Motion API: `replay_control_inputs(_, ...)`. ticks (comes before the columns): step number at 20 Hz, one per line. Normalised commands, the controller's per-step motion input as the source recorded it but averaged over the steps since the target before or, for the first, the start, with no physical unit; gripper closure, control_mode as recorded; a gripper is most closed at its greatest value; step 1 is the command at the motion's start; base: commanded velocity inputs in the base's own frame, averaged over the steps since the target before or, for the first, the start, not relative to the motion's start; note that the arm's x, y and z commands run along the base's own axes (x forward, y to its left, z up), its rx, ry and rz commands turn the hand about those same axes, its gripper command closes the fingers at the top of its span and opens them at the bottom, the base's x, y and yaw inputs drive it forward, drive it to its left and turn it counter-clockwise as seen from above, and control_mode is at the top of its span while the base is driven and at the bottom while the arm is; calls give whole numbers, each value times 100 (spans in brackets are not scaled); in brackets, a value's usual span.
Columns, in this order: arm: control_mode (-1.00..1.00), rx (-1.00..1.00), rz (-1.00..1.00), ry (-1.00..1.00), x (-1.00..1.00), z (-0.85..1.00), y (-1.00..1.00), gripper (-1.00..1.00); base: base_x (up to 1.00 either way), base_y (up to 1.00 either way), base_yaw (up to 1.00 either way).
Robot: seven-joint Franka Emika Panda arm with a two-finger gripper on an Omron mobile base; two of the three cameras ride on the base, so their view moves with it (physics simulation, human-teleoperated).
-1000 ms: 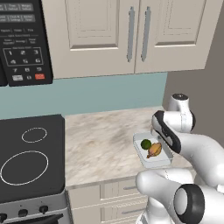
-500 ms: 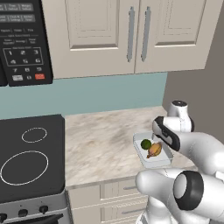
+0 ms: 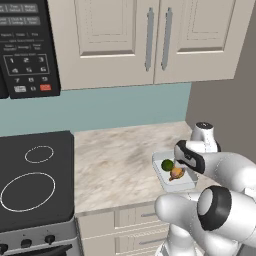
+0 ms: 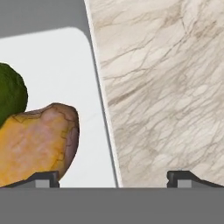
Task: Place the tupperware on the top shelf of the fridge. Make space for the tupperware among the existing items by rearranging them on the shelves if needed. Close the fridge door when finished.
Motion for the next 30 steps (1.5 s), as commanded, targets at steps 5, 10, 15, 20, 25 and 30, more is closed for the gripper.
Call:
replay_control_inputs(5, -100, 0, 3, 4, 3, -8, -6, -100, 0, 0, 0)
replay_control_inputs(10, -100, 0, 5, 6, 1, -1, 0, -100, 0, 0, 0)
replay_control_inputs(15, -100, 0, 6, 0, -3, -2, 0, -100, 0, 0, 0)
replay_control_inputs(20, -100, 0, 8, -7, -37, -8, 0, -100, 0, 0, 0)
replay_control_inputs(25, -100, 0, 10, -2, -33, -20, 1, -100, 0, 0, 0)
replay_control_inputs(30, -100, 0, 7, 1, 9, -23, 0, -100, 0, 0, 0)
